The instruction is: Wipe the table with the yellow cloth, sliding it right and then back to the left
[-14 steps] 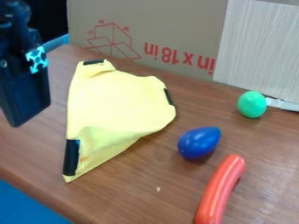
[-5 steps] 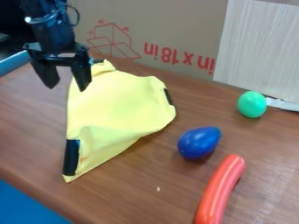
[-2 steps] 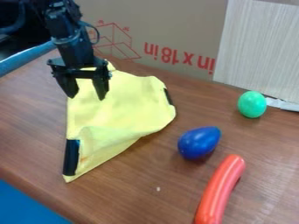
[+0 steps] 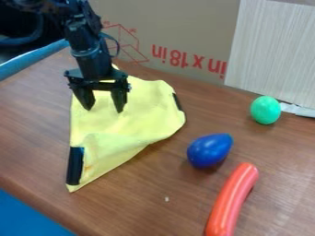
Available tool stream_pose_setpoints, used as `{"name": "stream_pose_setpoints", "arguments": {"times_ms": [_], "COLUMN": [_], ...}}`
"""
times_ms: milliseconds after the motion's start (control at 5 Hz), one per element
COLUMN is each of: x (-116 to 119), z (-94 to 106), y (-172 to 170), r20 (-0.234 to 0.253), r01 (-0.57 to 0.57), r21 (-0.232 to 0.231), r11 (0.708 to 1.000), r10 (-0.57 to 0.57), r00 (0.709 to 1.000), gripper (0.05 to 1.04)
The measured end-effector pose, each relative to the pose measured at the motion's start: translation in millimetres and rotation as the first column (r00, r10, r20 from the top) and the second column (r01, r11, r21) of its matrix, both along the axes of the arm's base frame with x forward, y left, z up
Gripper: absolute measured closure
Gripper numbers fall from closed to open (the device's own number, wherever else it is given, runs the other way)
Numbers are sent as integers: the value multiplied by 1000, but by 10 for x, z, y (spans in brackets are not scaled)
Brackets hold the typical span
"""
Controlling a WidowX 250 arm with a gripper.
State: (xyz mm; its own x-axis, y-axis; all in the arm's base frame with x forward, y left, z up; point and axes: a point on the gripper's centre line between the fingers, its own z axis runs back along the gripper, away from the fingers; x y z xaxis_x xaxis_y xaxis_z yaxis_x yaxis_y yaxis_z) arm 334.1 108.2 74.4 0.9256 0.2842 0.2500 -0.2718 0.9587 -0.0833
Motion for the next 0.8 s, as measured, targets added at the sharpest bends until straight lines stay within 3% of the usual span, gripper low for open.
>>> {"name": "stream_pose_setpoints", "arguments": {"times_ms": [600, 800], "x": [293, 412], "z": [-136, -144], "y": [-241, -312], "r20": [7, 10], "r01": [-14, -36], "r21": [51, 43], "r11": [999, 998], "r10": [14, 36], "r00": [1000, 999], "gripper": [83, 83]}}
